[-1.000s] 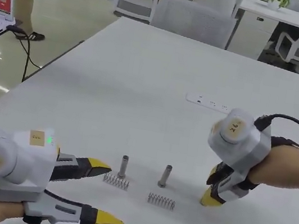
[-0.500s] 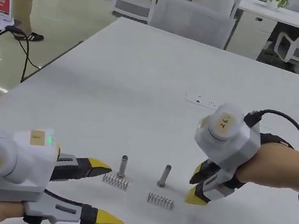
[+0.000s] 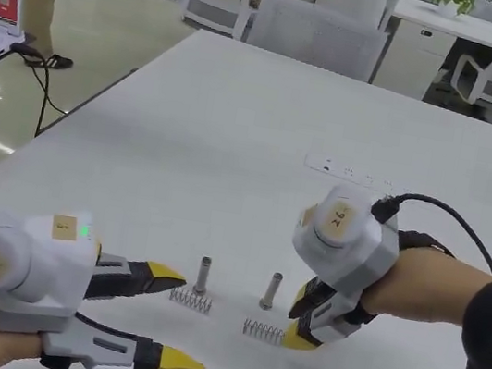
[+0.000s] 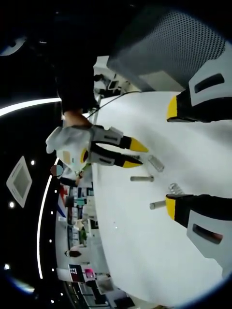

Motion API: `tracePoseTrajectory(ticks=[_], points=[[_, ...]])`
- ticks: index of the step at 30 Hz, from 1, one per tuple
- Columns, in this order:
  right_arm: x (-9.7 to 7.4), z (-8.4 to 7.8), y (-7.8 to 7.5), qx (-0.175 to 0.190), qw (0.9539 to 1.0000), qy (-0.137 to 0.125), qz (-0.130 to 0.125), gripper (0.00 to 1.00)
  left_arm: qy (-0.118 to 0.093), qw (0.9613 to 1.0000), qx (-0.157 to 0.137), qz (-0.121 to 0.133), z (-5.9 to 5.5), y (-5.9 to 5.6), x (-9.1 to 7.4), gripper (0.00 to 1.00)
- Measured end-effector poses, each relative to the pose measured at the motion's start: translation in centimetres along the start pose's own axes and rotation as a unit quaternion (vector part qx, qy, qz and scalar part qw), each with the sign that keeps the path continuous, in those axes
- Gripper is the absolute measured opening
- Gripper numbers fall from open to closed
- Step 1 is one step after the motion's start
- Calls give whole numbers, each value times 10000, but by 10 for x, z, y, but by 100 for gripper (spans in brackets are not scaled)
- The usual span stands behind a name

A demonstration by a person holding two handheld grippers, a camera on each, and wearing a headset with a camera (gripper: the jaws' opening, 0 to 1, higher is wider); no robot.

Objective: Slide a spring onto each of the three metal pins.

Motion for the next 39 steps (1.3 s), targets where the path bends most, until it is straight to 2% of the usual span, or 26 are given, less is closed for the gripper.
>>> tracePoseTrajectory(ticks=[22,27,39], points=[[21,-1,1,-263,9994,221,-100,11,-8,10000,-48,-41,0,-1,1,52],[21,-1,1,-297,9992,241,-105,8,-21,10000,-52,-58,2,-2,0,51],[16,-2,5,-257,9995,193,-61,7,17,9999,-5,-162,3,-4,1,49]])
Point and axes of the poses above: the centre of the closed fingertips' face, and the gripper's own axes: x roughly forward along the fingers, y roughly to its left, z roughly out of its top, the point moved 3 cm from there along -x, roughly backward along the fingers, and after that the axes turned 15 degrees about x, right-handed, at the moved point
